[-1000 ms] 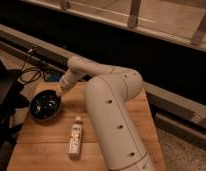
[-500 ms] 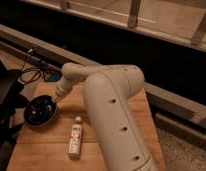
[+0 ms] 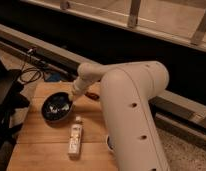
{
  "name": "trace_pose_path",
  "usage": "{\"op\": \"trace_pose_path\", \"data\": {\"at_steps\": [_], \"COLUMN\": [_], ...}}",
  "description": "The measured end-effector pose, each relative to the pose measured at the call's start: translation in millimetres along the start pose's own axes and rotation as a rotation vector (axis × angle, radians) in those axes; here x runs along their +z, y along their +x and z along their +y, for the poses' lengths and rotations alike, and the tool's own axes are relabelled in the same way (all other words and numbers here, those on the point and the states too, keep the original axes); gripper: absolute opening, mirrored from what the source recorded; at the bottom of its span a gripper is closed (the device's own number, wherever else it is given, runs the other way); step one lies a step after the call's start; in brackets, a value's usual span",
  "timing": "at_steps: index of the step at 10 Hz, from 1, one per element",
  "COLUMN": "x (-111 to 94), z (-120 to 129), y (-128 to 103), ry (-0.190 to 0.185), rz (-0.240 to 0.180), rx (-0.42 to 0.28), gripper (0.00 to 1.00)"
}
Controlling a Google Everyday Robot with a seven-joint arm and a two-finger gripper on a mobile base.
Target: Drag the ceramic bowl in a circle
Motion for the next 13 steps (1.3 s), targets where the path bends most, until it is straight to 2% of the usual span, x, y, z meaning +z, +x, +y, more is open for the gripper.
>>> {"op": "trace_pose_path", "data": {"at_steps": [1,2,4,6,7,9,12,13], "x": [-24.7,-37.2,-47.3,-48.4,-45.8,-25.6,12.0,18.0], "z": [-42.1,-68.1,-85.5,-87.2,-83.2,-54.0,2.2,11.1], "y": [-3.3,-14.2,-29.0,-40.7,-46.9,-60.0,-65.1,-64.1], "ry": [0.053,0.074,0.082,0.075,0.068,0.027,-0.032,-0.041], "rz": [-0.030,-0.045,-0.070,-0.086,-0.091,-0.087,-0.049,-0.041], "rx": [0.059,0.080,0.072,0.055,0.041,-0.007,-0.070,-0.069], "gripper": [0.00,0.00,0.00,0.00,0.00,0.00,0.00,0.00]}}
